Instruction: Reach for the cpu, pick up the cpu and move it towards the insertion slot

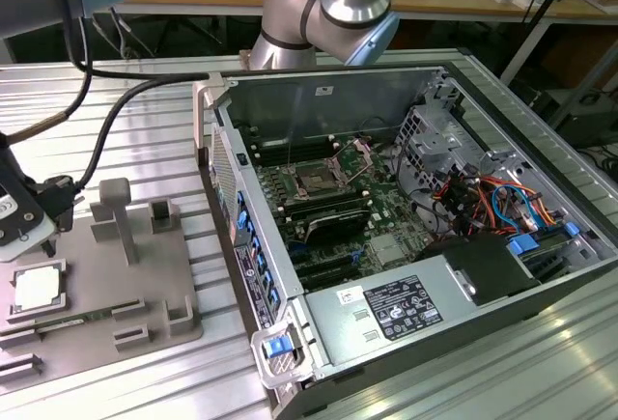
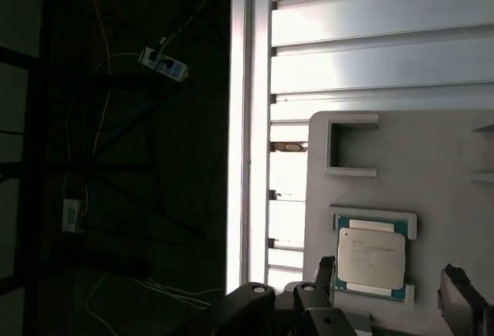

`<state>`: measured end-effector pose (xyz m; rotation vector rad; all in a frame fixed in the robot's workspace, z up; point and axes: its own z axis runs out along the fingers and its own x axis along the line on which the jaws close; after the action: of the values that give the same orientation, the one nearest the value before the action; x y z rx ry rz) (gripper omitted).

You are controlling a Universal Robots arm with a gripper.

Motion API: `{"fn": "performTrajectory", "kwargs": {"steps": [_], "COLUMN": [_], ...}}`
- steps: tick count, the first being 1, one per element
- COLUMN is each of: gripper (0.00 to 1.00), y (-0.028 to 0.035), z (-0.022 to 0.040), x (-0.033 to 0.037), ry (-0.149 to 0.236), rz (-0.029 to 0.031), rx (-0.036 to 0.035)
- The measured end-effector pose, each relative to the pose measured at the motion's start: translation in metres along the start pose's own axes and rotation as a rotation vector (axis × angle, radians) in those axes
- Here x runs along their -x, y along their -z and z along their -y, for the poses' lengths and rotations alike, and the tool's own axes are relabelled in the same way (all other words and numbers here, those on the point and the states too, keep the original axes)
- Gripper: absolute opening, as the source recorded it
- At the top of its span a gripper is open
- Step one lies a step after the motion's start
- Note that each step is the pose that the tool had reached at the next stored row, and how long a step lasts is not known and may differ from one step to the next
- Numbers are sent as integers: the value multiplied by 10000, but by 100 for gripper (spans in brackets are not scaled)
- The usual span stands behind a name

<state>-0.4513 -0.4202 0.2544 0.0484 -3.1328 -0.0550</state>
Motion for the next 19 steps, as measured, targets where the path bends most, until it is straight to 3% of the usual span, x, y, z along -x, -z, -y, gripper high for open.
{"fn": "performTrajectory", "kwargs": {"steps": [1,2,7,8,19], "gripper": [61,67,69,75,75], "y": [-33,-75,-187,-209,-460], "z": [1,2,6,7,46], "x": [0,-1,-7,-7,-17], "ry": [-10,-34,-168,-169,-170], "rz": [-1,1,6,6,1], "rx": [-4,-4,-14,-14,-16]}}
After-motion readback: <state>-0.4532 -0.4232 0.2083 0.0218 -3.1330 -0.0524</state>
